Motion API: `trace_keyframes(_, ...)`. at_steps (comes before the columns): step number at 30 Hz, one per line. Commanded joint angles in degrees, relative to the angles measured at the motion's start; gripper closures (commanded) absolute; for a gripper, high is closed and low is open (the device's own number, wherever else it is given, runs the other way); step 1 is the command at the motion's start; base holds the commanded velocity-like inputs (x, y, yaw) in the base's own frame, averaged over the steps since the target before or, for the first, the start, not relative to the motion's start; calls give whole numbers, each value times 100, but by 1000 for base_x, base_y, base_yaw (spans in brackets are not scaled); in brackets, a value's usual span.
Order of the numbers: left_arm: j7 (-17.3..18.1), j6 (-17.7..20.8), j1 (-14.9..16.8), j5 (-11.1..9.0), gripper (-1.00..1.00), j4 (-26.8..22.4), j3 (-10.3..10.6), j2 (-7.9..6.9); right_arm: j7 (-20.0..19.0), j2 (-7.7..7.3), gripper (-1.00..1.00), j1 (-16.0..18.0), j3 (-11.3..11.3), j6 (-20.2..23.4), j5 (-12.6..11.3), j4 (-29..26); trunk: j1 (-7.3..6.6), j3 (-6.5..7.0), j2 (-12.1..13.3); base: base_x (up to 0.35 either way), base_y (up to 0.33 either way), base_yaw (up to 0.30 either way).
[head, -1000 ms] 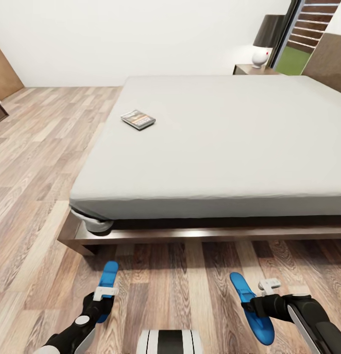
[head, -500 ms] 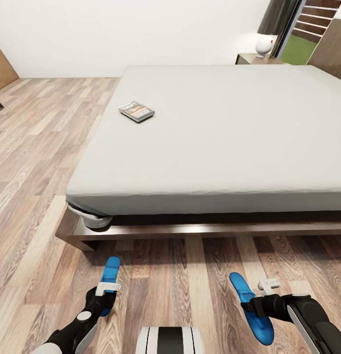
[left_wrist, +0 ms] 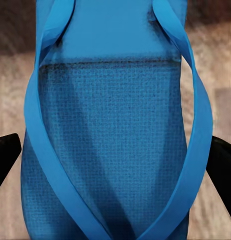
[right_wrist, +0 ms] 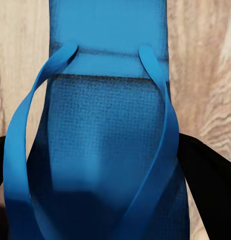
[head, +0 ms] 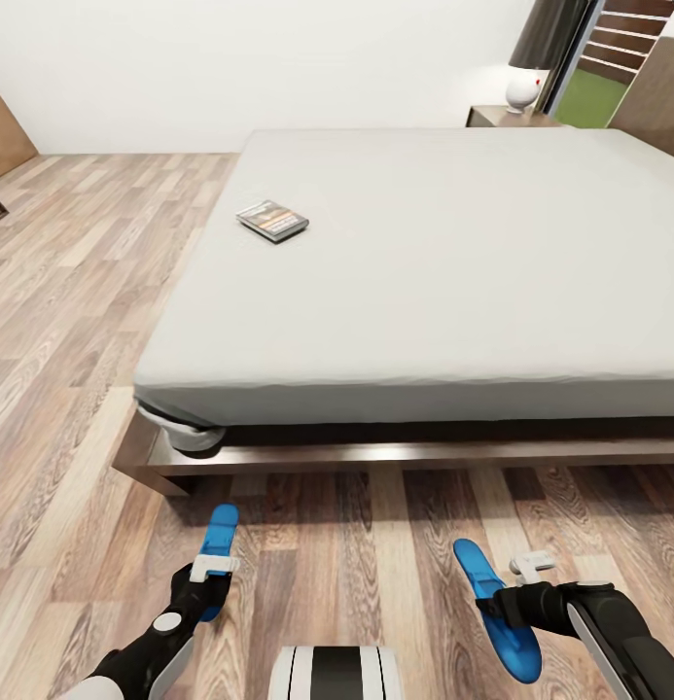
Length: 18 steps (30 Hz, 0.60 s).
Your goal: In the bedroom, move the book from the bed onto either nightstand, and place the two sandals side by side next to the bed.
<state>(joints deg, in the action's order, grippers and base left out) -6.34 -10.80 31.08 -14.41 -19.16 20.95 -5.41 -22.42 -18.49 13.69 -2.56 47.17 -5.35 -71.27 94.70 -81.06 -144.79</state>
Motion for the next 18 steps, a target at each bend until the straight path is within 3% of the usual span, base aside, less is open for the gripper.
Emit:
trace_keyframes(1,-30,-18,3,-49,100,0,49,-4,27,-5,100,2,-7,36,-54,-5,-1,-4,-1,0,104,0)
trace_keyframes(7,-27,-18,3,-46,100,0,49,-1,27,-4,100,2,-12,38,-54,-3,-1,-4,-1,13,34,0)
trace_keyframes(18,-30,-18,3,-44,100,0,49,7,27,2,100,2,-17,38,-54,-1,-1,-4,-1,140,41,0)
